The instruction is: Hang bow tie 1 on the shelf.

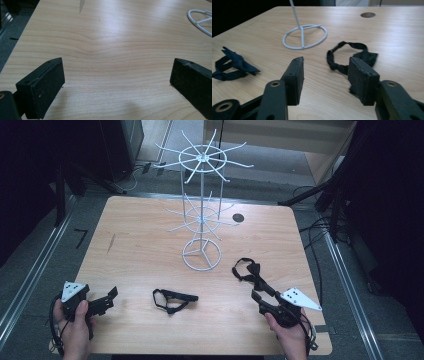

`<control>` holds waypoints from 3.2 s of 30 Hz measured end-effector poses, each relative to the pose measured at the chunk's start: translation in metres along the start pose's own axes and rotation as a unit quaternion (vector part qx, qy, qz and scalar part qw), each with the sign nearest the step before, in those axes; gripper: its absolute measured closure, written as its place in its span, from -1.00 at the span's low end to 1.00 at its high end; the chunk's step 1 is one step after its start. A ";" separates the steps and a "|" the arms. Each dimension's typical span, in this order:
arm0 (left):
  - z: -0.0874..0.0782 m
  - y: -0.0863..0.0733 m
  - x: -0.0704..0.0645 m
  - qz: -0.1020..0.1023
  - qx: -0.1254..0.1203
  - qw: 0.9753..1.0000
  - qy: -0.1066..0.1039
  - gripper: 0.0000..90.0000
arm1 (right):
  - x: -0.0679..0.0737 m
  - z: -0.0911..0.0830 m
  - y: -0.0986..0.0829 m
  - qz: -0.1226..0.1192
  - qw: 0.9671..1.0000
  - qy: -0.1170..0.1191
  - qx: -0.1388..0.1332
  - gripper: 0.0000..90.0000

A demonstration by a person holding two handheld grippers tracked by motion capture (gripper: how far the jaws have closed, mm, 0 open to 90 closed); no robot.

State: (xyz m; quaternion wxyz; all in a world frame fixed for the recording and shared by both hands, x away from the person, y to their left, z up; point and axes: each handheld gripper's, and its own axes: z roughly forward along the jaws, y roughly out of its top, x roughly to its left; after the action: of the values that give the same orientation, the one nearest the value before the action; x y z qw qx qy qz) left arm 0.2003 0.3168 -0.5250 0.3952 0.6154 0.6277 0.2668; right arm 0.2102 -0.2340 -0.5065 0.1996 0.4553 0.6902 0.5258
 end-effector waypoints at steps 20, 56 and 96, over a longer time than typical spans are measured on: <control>0.000 0.000 0.001 -0.004 0.001 1.000 -0.002 -1.00 | 0.045 0.041 0.011 -0.008 0.997 0.062 0.034 -0.13; 0.001 0.000 0.000 -0.002 0.003 1.000 -0.001 -1.00 | 0.120 0.110 0.010 -0.049 0.986 0.137 0.077 0.14; 0.001 0.000 0.000 -0.003 0.004 1.000 -0.002 -1.00 | 0.138 0.135 -0.015 -0.100 0.976 0.126 0.147 0.83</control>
State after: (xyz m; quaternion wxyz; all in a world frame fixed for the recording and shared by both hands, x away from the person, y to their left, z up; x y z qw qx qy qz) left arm 0.2014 0.3168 -0.5252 0.3949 0.6157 0.6294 0.2623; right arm 0.2359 -0.0455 -0.5417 0.0936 0.3388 0.8214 0.4491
